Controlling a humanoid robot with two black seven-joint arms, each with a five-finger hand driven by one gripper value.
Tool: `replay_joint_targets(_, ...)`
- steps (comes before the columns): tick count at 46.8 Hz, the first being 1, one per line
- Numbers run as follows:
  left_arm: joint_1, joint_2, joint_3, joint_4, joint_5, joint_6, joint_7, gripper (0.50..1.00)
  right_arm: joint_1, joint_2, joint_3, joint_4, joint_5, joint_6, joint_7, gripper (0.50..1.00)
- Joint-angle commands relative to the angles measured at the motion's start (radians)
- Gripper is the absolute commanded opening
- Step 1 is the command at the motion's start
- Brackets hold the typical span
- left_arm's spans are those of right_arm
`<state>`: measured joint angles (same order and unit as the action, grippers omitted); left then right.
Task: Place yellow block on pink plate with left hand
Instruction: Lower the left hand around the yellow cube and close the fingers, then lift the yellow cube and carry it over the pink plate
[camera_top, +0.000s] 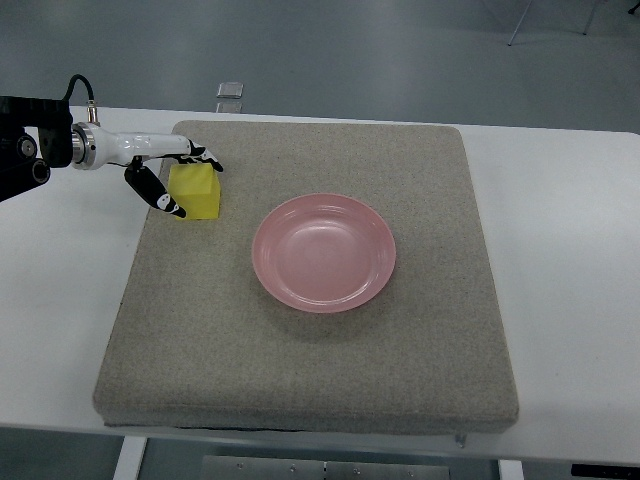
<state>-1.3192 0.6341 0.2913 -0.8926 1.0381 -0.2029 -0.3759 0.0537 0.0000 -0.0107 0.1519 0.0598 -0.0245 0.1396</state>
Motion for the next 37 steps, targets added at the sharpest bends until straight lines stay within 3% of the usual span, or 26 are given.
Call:
replay_joint_targets(1,0.0,-0.007,0.0,0.003,0.0,0.0,0.0,0.853,0.0,0.0,0.0,0.0,0.0,0.0,0.0,0.924)
replay_joint_targets(4,0.0,-0.008,0.0,0.003,0.0,0.002,0.002,0.825,0.0,0.0,0.0,0.0,0.0,0.0,0.0,0.924)
replay_joint_targets(16,0.0,-0.017,0.0,0.004,0.002,0.01,0.0,0.816,0.0,0.0,0.0,0.0,0.0,0.0,0.0,0.924)
replay_joint_targets(20,0.0,-0.019,0.002,0.009,0.003,0.014,0.0,0.754,0.0,0.0,0.0,0.0,0.0,0.0,0.0,0.924)
replay_joint_targets(24,-0.002,-0.019,0.002,0.011,0.005,0.017,0.0,0.628,0.0,0.0,0.0,0.0,0.0,0.0,0.0,0.924)
replay_joint_targets(26,-0.002,-0.021,0.003,0.011,0.005,0.019,0.0,0.521,0.0,0.0,0.0,0.0,0.0,0.0,0.0,0.924)
replay_joint_targets(27,-0.002,-0.022,0.003,0.011,0.007,0.019,0.0,0.5,0.0,0.0,0.0,0.0,0.0,0.0,0.0,0.924)
replay_joint_targets(37,-0.005,-0.024,0.003,0.021,0.008,0.019,-0.001,0.5,0.0,0.0,0.0,0.0,0.0,0.0,0.0,0.924)
